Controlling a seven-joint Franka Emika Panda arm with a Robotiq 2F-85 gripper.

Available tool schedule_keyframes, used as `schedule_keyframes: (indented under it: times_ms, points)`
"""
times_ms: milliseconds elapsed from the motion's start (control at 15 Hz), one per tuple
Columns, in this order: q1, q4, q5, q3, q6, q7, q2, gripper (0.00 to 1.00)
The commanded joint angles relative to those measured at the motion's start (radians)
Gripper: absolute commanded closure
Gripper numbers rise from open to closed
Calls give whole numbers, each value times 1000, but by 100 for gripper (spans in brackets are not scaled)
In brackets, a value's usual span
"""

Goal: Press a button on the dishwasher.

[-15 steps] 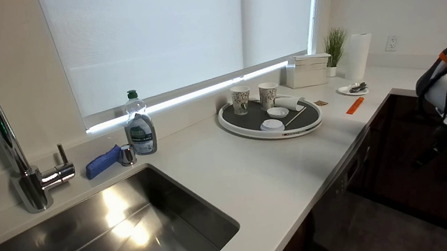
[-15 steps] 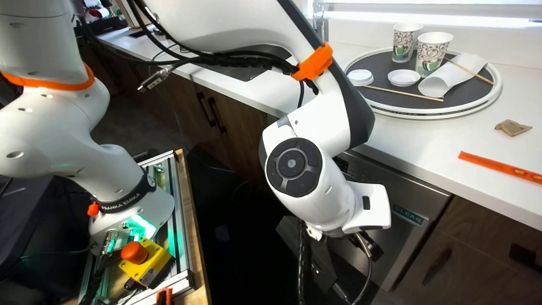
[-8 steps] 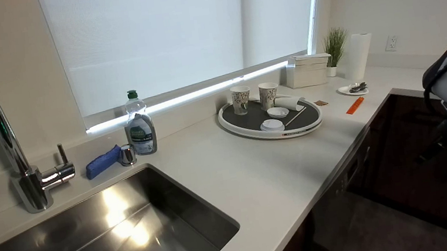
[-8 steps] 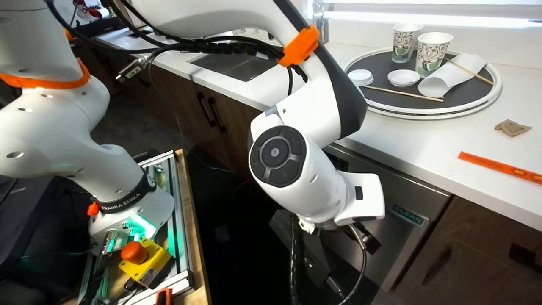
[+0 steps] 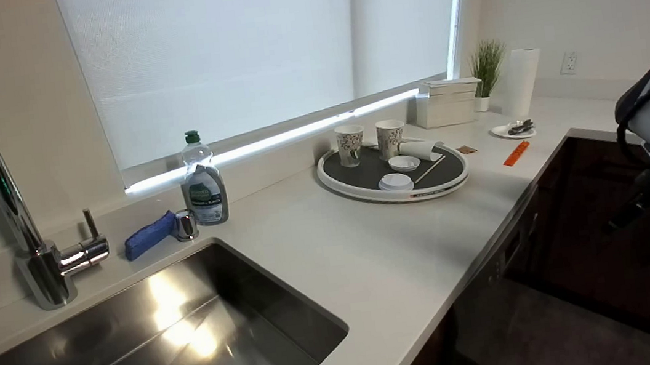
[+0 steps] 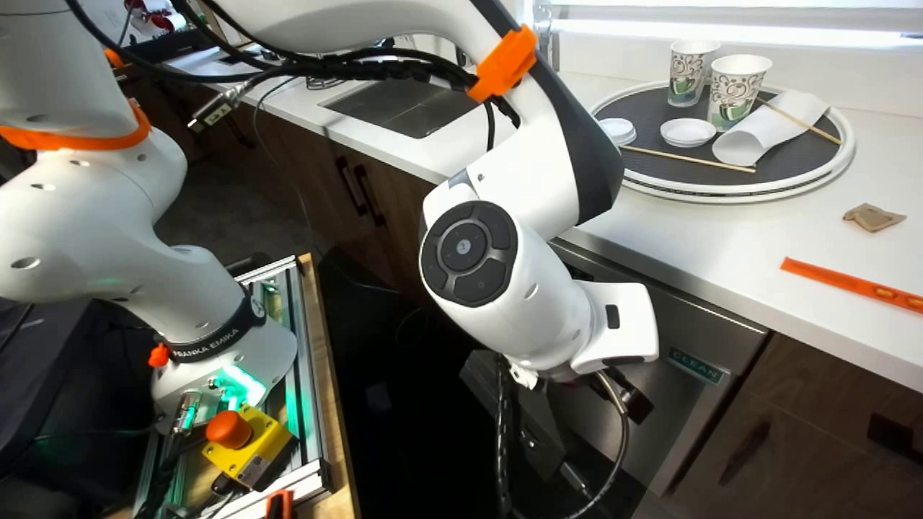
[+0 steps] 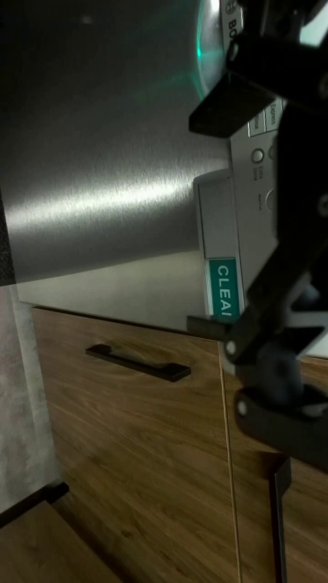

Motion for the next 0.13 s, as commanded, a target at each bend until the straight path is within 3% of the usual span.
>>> schedule_keyframes:
  times_ms: [0,67]
  points:
    - [0,0,0,0,0,0,0,0]
    - [0,0,0,0,0,0,0,0]
